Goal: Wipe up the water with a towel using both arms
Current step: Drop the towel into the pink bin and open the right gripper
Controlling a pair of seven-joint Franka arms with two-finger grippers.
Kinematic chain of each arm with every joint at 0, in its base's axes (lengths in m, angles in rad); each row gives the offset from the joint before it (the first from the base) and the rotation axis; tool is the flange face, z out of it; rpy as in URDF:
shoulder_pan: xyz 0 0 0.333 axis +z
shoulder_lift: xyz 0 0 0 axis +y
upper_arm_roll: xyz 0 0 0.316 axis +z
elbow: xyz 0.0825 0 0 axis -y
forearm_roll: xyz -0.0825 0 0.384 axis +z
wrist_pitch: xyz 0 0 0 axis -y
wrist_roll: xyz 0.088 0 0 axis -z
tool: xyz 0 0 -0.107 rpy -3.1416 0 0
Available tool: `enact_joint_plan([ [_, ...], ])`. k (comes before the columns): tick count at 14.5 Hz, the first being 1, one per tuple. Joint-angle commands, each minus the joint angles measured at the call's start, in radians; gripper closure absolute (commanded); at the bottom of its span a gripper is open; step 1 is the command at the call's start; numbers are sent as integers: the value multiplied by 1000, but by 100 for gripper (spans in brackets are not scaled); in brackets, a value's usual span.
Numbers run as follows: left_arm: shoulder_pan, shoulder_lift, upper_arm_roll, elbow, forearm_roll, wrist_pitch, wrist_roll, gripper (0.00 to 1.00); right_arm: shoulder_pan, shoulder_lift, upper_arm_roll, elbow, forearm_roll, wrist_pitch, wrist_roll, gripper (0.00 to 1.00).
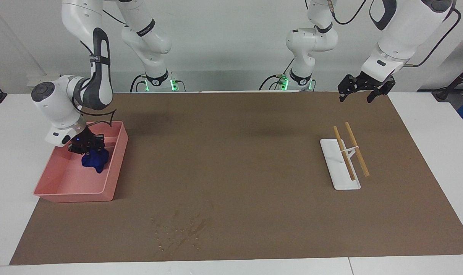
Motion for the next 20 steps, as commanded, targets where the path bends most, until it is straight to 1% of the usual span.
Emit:
enact_joint_plan([
  [1, -5, -12, 0, -12, 19, -6, -6, 0, -23, -1, 14, -29, -20, 37, -15, 100],
  [2, -5, -12, 0, -12, 19, -6, -6, 0, -23, -1, 14, -27, -20, 41, -12, 85],
  [3, -5, -13, 0, -12, 19, -6, -6, 0, -23, 1, 14, -27, -20, 41, -12, 53],
  [4, -5, -13, 0, -12, 19, -6, -6, 0, -23, 1, 14, -26, -20, 37, -12, 1],
  [6, -5, -12, 0, -12, 19, -6, -6, 0, -24, -2, 15, -7, -20, 12, -15, 0],
  [7, -5, -13, 0, -12, 19, -6, -6, 0, -20, -16, 15, 18, -20, -33, -14, 0],
  [9, -5, -12, 0, -12, 19, -6, -6, 0, -9, -65, 23, 135, -20, -247, -8, 0],
  [10, -5, -12, 0, -12, 19, -6, -6, 0, -1, -101, 29, 191, -20, -340, 0, 0],
  [12, -5, -12, 0, -12, 19, -6, -6, 0, 45, -175, 29, 277, -20, -476, 64, 0],
  [14, -5, -12, 0, -12, 19, -6, -6, 0, 46, -218, 37, 348, -20, -607, 112, 0],
  [16, -5, -12, 0, -12, 19, -6, -6, 0, 46, -252, 44, 378, -20, -690, 156, 0],
  [18, -5, -13, 0, -12, 19, -6, -6, 0, 46, -281, 56, 378, -18, -730, 228, 0],
  [20, -5, -13, 0, -12, 19, -6, -6, 0, 46, -303, 90, 376, -17, -762, 329, 0],
])
